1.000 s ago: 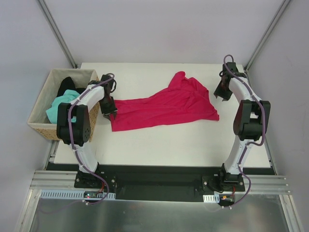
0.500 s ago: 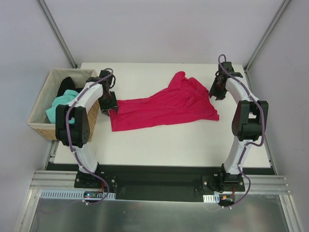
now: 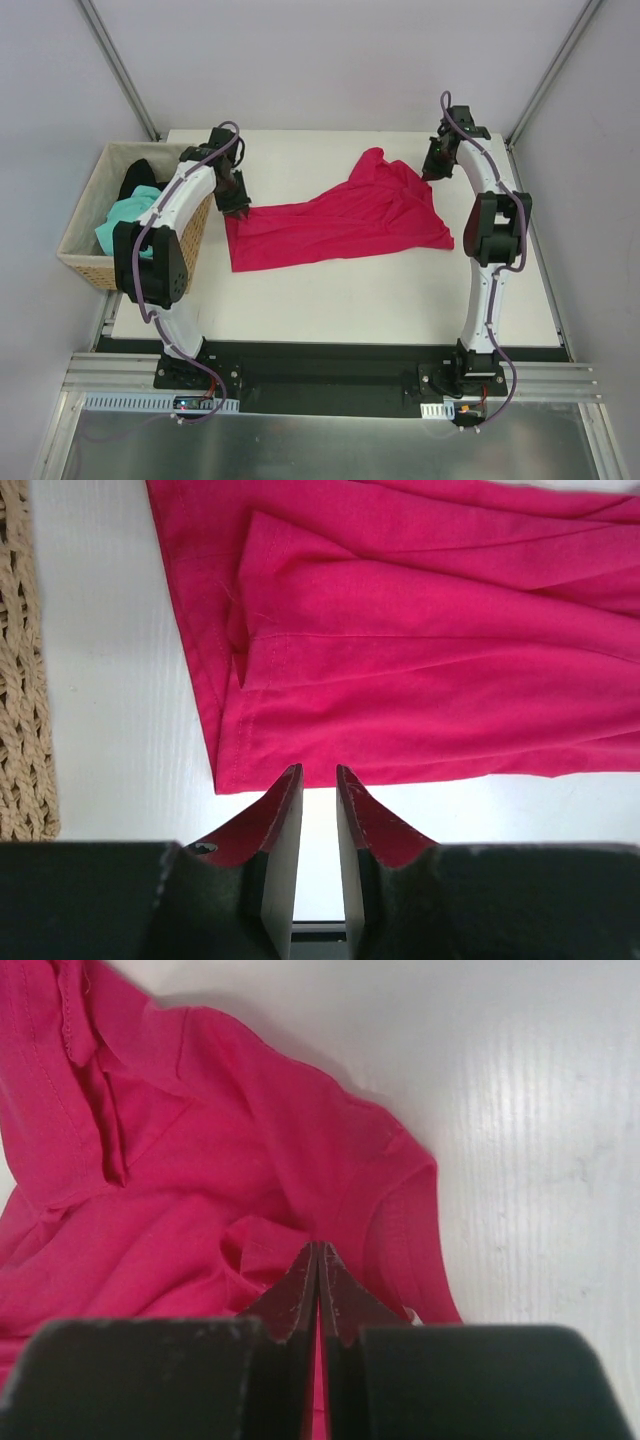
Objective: Fold and stack the t-shirts
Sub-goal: Fold the flattened tshirt in 1/3 of the way
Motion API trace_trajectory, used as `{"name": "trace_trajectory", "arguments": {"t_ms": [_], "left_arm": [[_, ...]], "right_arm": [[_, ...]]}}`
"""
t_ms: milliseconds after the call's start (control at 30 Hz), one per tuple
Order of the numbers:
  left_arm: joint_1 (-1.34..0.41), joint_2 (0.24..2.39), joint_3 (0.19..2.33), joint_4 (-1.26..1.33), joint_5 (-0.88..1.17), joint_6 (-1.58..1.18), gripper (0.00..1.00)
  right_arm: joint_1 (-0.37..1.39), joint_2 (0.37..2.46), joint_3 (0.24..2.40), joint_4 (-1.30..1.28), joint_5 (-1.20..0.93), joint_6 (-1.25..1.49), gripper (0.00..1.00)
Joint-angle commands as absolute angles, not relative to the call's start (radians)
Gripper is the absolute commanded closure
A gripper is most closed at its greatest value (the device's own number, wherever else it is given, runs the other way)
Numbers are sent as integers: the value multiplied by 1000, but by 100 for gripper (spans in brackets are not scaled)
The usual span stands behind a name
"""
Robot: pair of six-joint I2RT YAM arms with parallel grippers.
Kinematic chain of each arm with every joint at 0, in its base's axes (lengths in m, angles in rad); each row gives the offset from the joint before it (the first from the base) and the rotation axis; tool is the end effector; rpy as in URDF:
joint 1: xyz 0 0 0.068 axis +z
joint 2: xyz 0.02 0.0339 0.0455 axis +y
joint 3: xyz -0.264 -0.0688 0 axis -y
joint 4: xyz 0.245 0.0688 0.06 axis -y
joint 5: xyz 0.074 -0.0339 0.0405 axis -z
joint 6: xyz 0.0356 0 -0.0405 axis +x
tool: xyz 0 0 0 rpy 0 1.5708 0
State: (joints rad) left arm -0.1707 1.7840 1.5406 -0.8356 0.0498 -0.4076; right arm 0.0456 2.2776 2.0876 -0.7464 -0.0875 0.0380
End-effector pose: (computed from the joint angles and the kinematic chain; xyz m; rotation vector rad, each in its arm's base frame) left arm 0.3740 -0.0663 0.2741 -0.2993 2.6560 -0.2551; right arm 0.5076 0.0263 0.2387 -0.0456 2.5075 0.1441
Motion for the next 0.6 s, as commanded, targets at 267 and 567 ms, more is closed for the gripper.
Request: {"name": "trace_trajectory", "arguments": {"t_ms": [267,567], "left_arm": [[-173,1681,1523,-848,89,-411,82],[-173,1652,1500,-864,72,-419,80]], "right_arm": [[46,2413,2177,-772,-253,29,99],[26,2401,2080,-714,-250,86,99]]}}
